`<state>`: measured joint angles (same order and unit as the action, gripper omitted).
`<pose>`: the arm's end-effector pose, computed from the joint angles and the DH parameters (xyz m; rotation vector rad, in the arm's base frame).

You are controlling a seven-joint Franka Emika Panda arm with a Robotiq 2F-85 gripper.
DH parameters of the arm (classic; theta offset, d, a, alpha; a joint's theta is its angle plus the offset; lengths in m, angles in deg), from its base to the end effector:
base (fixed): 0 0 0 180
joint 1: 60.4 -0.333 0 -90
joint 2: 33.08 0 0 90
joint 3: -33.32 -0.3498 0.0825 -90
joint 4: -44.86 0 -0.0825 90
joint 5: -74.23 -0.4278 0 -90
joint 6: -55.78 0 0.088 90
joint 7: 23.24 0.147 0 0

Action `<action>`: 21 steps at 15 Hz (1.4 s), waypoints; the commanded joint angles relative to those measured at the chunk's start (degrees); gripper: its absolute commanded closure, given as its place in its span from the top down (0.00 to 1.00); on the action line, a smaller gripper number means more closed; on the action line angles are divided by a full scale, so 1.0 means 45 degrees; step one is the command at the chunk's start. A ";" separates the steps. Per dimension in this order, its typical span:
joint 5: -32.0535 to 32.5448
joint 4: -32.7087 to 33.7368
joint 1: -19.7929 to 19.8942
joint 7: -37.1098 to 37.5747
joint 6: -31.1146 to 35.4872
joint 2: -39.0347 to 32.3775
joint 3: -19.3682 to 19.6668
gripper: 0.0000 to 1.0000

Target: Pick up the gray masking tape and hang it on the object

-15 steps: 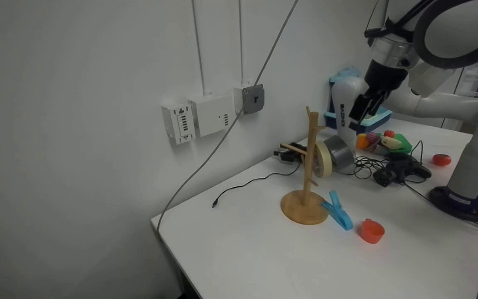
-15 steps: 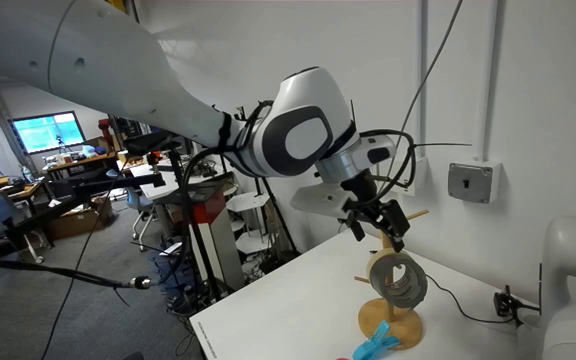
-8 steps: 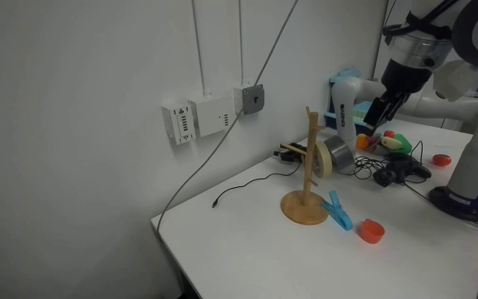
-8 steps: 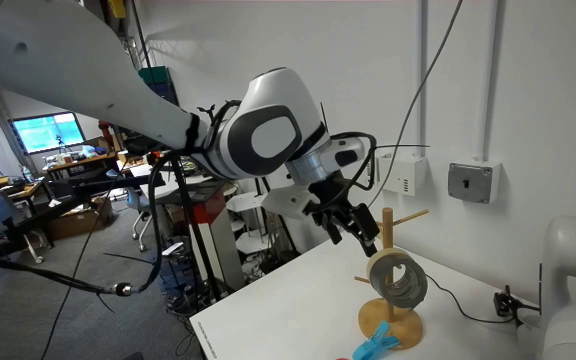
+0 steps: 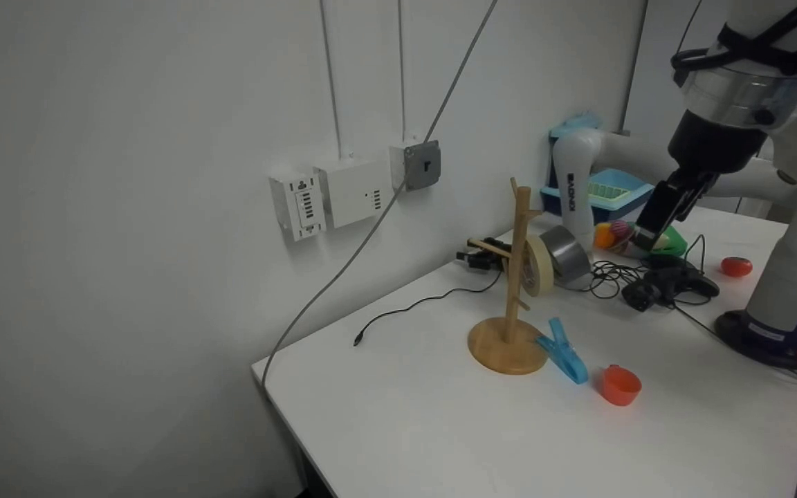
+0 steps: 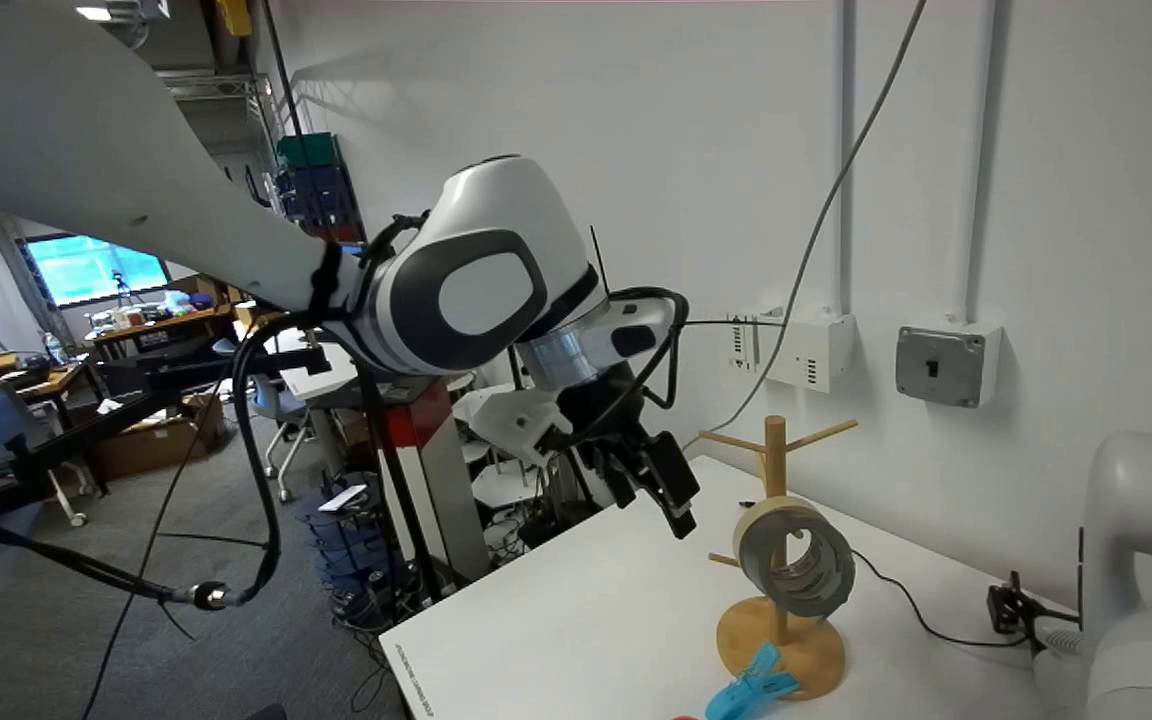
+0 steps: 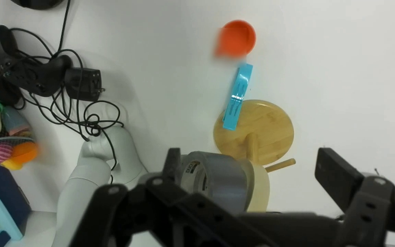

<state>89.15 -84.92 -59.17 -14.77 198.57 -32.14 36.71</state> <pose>0.5807 -0.0518 0.3591 2.9461 -0.0588 0.3678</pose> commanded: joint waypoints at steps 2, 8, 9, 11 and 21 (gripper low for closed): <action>0.0054 -0.1020 0.0111 0.0456 0.0454 0.0663 -0.0191 1.00; -0.0121 -0.1479 0.0116 0.0499 0.0808 0.0508 -0.0207 1.00; -0.0042 -0.1552 0.0114 0.0432 0.1015 0.0521 -0.0211 1.00; 0.0103 -0.1589 0.0115 0.0410 0.1436 0.0539 -0.0227 1.00; -0.0048 -0.1291 0.0106 0.0327 0.2311 0.0304 -0.0319 1.00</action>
<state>89.16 -90.78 -59.17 -13.03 209.04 -30.79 35.71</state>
